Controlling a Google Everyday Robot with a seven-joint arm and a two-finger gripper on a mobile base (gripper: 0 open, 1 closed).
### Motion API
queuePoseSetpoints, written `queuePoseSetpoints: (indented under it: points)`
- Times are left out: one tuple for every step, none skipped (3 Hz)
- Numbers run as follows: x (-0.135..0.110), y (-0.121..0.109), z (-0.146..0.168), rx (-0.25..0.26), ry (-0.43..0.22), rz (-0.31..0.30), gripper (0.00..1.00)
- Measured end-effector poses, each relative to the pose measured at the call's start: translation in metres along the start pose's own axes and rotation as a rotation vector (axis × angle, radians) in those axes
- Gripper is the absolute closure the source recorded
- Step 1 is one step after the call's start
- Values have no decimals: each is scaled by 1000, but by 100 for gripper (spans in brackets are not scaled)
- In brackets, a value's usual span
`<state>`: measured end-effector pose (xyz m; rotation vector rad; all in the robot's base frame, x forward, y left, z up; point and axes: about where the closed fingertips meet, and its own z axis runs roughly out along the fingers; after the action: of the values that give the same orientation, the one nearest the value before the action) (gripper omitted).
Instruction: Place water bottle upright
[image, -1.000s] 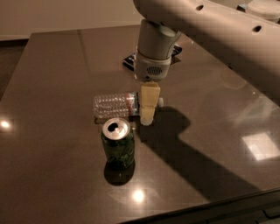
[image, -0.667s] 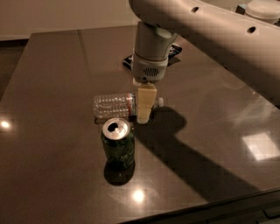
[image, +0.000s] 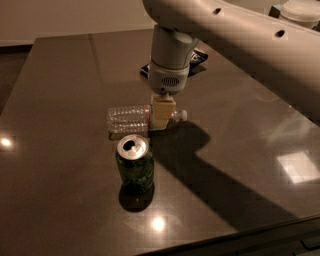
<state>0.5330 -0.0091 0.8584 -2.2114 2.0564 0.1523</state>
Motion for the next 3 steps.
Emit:
queuePoseSetpoints:
  points:
    - [1,-8,-12,38,7,-26,88]
    - [0,-22,-36,128,12,-108,100]
    - [-3,-37,-63,221,1,-244,100]
